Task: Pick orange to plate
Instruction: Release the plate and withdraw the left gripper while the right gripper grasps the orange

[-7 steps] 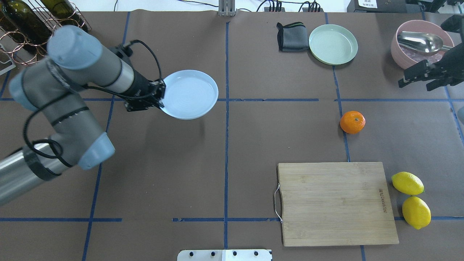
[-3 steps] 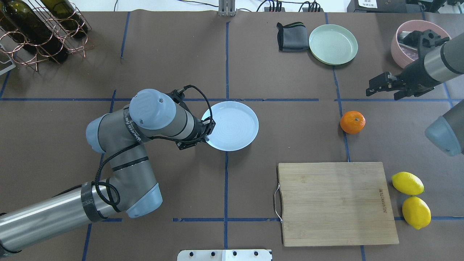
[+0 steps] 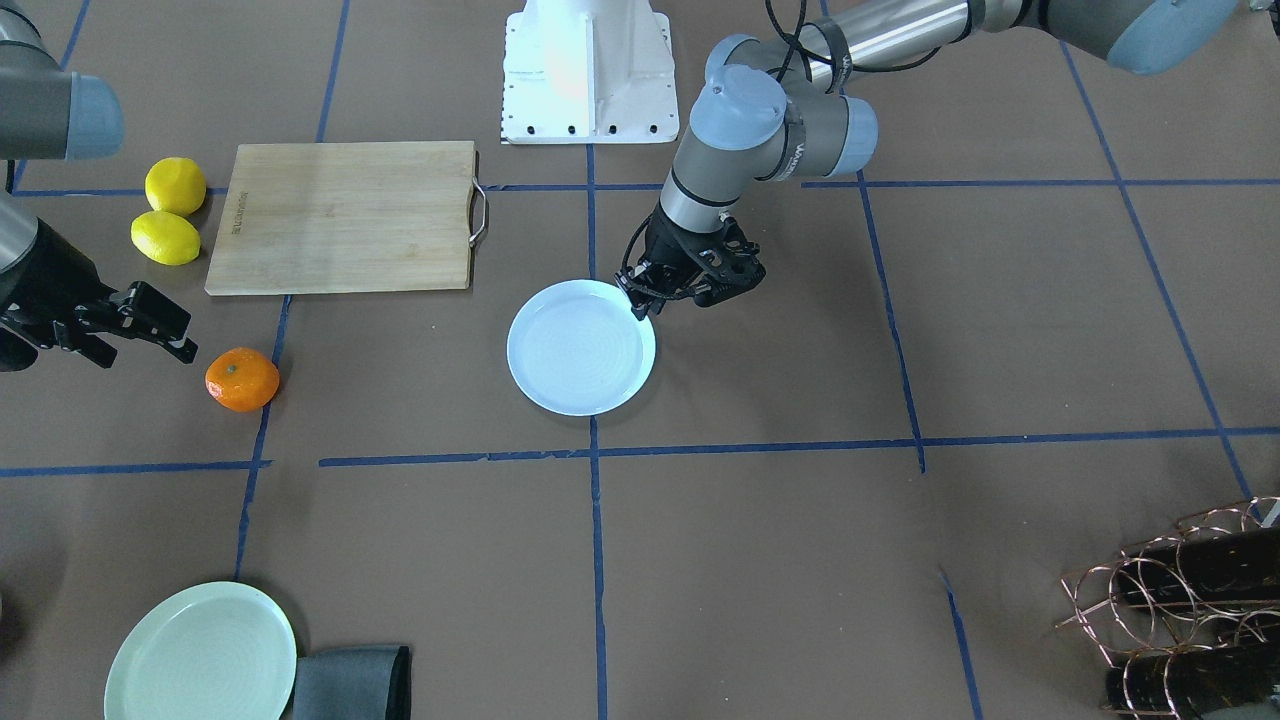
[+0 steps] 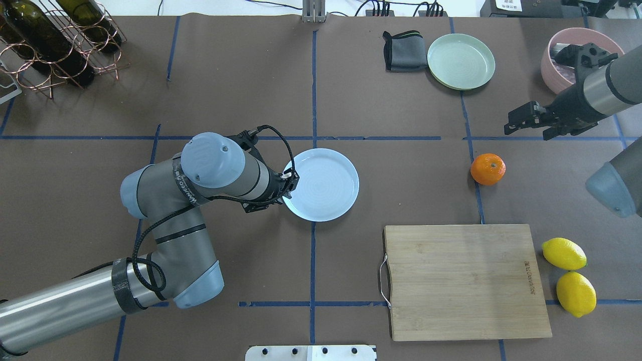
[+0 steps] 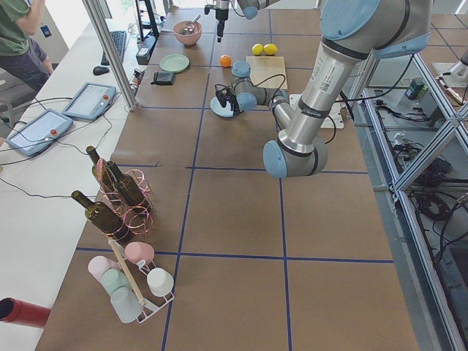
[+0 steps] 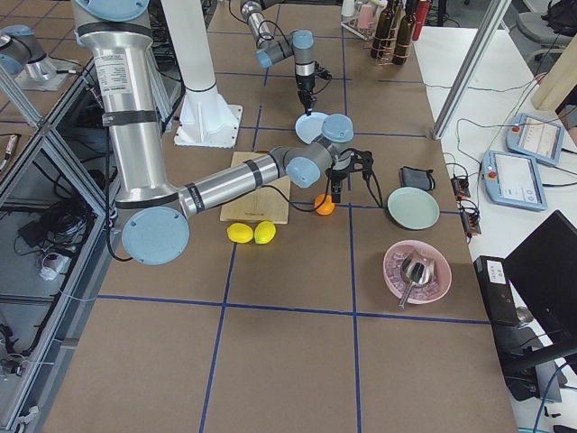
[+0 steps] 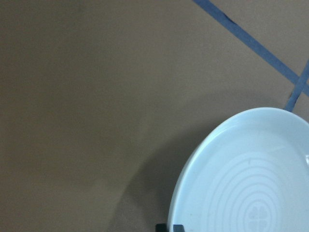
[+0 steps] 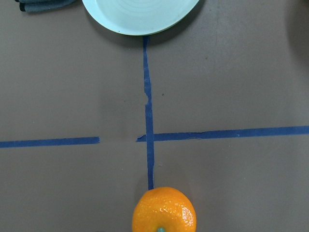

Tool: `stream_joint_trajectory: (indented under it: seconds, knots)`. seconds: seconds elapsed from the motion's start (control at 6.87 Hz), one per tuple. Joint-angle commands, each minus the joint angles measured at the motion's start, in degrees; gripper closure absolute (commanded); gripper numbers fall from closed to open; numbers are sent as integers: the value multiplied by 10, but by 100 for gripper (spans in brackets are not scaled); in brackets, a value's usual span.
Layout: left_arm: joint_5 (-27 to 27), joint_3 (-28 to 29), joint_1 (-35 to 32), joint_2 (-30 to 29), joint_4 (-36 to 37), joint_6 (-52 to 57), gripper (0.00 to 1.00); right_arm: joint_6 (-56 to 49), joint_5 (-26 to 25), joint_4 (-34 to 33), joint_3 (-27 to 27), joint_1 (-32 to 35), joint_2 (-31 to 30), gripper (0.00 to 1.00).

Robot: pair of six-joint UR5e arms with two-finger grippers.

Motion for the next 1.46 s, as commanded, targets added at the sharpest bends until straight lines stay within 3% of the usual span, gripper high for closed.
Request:
stream_joint_trajectory:
  seconds: [0.0, 0.29, 0.58, 1.31]
  knots:
    - [-3, -40, -25, 18, 11, 46, 0, 22, -37, 1, 1, -38, 1, 0]
    - [-16, -93, -64, 19, 86, 126, 0, 28, -102, 0, -4, -97, 5, 0]
    - [-17, -108, -85, 31, 102, 150, 0, 23, -146, 0, -25, -132, 5, 0]
    - [-16, -115, -91, 46, 102, 150, 0, 16, -149, -1, -78, -134, 33, 0]
